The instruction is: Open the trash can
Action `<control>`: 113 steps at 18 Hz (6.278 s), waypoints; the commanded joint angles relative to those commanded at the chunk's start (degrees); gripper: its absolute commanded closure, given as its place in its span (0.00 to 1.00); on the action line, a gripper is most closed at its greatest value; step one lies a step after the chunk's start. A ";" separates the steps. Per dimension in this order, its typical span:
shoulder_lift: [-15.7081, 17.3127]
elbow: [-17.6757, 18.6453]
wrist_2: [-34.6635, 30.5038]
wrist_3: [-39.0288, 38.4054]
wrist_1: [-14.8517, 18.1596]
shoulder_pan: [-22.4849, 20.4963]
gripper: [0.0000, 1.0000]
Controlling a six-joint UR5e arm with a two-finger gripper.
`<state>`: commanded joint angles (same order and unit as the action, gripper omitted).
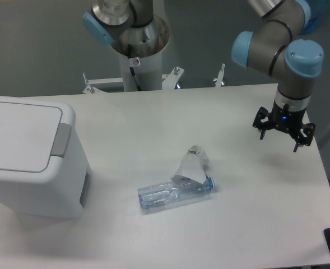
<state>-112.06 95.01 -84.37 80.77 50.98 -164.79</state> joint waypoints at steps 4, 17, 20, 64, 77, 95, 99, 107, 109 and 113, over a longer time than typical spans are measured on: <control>0.09 0.26 1.40 0.00 0.00 0.09 0.00; -0.53 1.76 13.70 -14.40 -0.09 0.18 0.00; 0.17 1.50 18.97 -20.01 0.00 0.52 0.00; 14.86 4.92 34.99 -59.68 -2.64 28.74 0.00; 15.73 4.40 34.72 -60.73 -2.11 29.70 0.00; 15.29 5.01 34.01 -61.52 -2.37 30.94 0.00; 15.64 4.57 34.01 -61.52 -2.37 30.85 0.00; 15.21 -0.08 33.93 -58.46 -2.64 26.99 0.00; 15.03 -2.27 31.83 -54.86 -2.72 24.80 0.00; 13.10 -4.31 18.77 -47.39 -2.29 21.18 0.00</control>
<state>-98.96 90.70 -65.61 33.38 48.69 -143.61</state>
